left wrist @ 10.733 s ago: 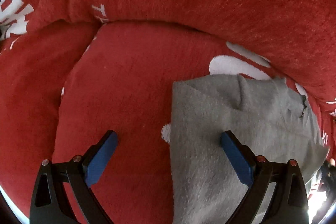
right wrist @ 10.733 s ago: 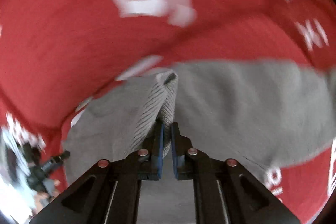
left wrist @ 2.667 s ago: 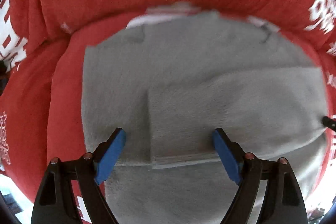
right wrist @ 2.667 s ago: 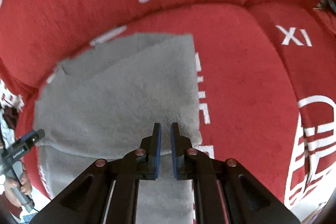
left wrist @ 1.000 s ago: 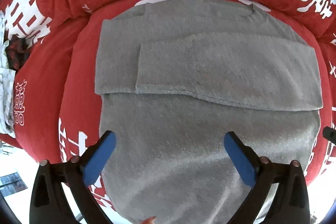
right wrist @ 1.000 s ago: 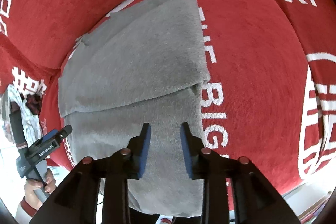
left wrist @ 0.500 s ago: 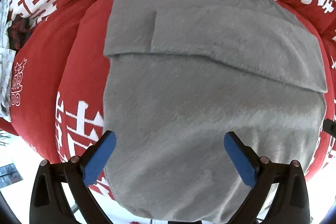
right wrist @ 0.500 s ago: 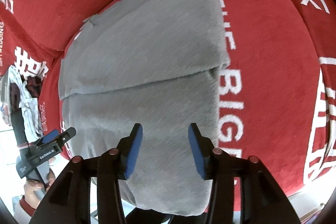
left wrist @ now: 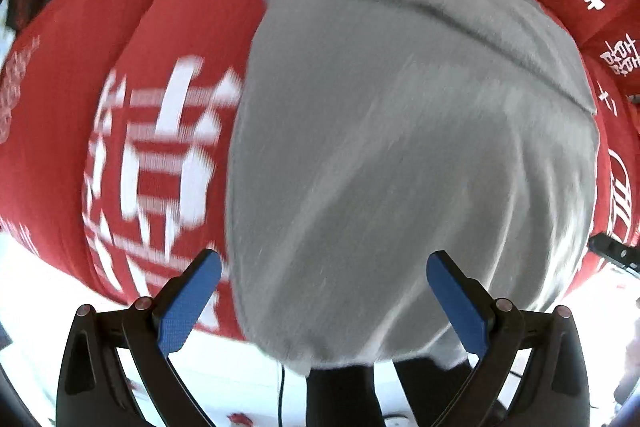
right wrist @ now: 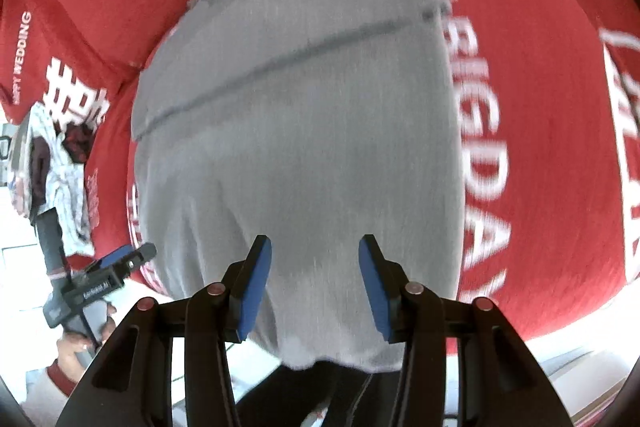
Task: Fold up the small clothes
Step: 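Grasp the hem with both grippers and lift it toward the collar, then lay the hem over the collar with both grippers and release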
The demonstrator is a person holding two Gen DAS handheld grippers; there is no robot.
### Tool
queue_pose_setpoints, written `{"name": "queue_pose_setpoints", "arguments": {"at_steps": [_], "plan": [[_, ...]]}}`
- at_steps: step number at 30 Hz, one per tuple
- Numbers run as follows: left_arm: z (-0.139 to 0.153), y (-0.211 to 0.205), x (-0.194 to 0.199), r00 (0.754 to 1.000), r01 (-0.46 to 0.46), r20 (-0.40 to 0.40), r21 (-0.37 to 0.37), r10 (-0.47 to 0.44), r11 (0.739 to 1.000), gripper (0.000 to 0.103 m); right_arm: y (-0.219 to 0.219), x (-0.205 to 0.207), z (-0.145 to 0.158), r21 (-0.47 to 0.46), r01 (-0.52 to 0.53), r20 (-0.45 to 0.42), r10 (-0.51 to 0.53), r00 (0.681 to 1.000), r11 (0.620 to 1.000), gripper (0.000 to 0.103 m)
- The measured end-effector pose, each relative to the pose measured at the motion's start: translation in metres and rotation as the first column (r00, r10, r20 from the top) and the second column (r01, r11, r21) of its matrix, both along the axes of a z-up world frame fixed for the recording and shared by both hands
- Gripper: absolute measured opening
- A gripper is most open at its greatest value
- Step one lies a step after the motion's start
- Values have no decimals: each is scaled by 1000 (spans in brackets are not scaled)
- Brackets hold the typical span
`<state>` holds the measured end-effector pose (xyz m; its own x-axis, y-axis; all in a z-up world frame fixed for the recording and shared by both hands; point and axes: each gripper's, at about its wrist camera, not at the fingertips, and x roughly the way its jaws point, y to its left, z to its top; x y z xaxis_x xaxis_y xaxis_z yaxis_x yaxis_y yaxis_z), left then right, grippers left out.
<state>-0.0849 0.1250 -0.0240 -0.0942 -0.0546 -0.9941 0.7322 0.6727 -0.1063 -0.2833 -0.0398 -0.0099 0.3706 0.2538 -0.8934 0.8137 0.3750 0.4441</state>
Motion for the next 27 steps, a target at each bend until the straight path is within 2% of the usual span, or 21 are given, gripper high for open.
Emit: {"name": "queue_pose_setpoints", "arguments": {"at_steps": [6, 13, 18, 21, 23, 24, 25, 26, 27], "plan": [[-23, 48, -19, 994, -3, -105, 0, 3, 1000, 103, 46, -39, -27, 79, -40, -64, 45, 997, 996, 49], [-55, 66, -51, 973, -15, -231, 15, 18, 1000, 103, 76, -72, -65, 116, -52, -151, 70, 986, 992, 49], [-71, 54, -62, 966, -13, -257, 21, 18, 1000, 103, 82, -75, -90, 134, -18, -110, 33, 993, 991, 49], [-74, 54, -56, 966, -25, -257, 23, 31, 999, 97, 85, -75, -104, 174, -10, -73, 24, 997, 985, 52], [-74, 52, -48, 967, -43, -249, 28, 48, 999, 80, 88, -78, -107, 194, -6, -52, 16, 999, 981, 51], [-73, 55, -47, 965, -50, -256, 23, 54, 998, 73, 88, -80, -106, 201, 5, -38, 2, 999, 980, 40], [-71, 57, -46, 962, -53, -268, 17, 56, 998, 55, 88, -82, -104, 206, 18, -31, -12, 999, 978, 22], [-70, 62, -45, 954, -55, -296, 3, 54, 998, 29, 87, -84, -100, 213, 34, -23, -30, 999, 976, 14], [-68, 63, -46, 946, -53, -320, -10, 47, 999, 16, 85, -86, -96, 221, 39, -10, -38, 999, 974, 8]]}}
